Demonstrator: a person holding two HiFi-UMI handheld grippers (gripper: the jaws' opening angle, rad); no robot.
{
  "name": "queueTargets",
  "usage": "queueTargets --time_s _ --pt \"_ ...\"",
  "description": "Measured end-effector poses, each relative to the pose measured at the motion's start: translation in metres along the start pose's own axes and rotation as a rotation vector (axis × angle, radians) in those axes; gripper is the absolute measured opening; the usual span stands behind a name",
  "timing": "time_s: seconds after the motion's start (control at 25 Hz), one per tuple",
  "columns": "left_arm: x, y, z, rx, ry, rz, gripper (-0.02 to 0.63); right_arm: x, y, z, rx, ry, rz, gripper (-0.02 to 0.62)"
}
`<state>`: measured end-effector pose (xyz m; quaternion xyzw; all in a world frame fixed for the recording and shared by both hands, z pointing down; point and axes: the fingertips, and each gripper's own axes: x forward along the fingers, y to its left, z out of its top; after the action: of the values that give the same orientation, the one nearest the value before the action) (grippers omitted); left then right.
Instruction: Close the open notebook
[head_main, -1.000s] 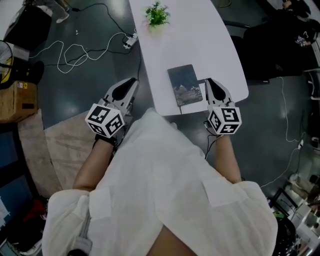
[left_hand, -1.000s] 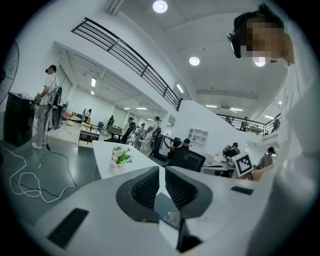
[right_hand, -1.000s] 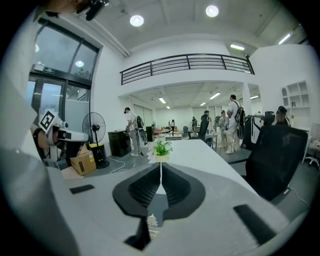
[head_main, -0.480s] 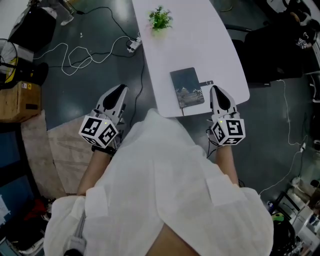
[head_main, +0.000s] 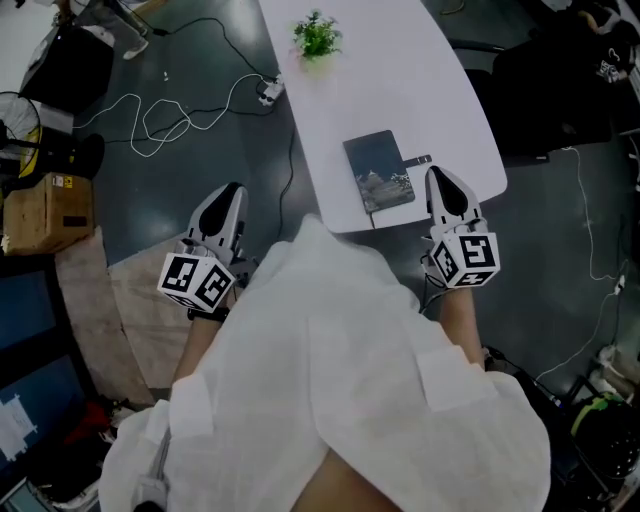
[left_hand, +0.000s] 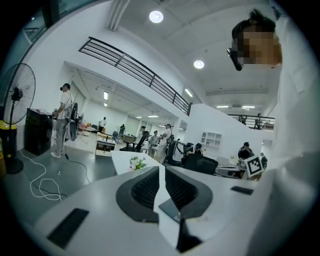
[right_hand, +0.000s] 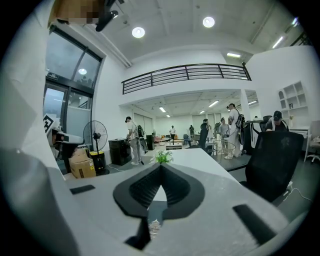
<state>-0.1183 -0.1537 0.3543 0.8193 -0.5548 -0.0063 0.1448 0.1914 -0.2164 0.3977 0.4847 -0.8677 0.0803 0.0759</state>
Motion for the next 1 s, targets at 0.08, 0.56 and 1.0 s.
queueTargets --time_s 0.08,0.56,1.0 --pt "0.006 0.004 0.003 0.023 -0.010 -0.007 0.034 0.002 0.000 -0.002 -0.003 0.012 0.003 0.002" --pt "0.020 -0.002 -0.002 0.046 0.004 -0.031 0.034 0.001 -0.004 -0.004 -0.001 0.013 -0.008 0.002" --pt "0.022 -0.017 -0.015 0.033 0.028 -0.065 0.033 -0.006 -0.009 -0.015 0.012 0.035 -0.013 0.002"
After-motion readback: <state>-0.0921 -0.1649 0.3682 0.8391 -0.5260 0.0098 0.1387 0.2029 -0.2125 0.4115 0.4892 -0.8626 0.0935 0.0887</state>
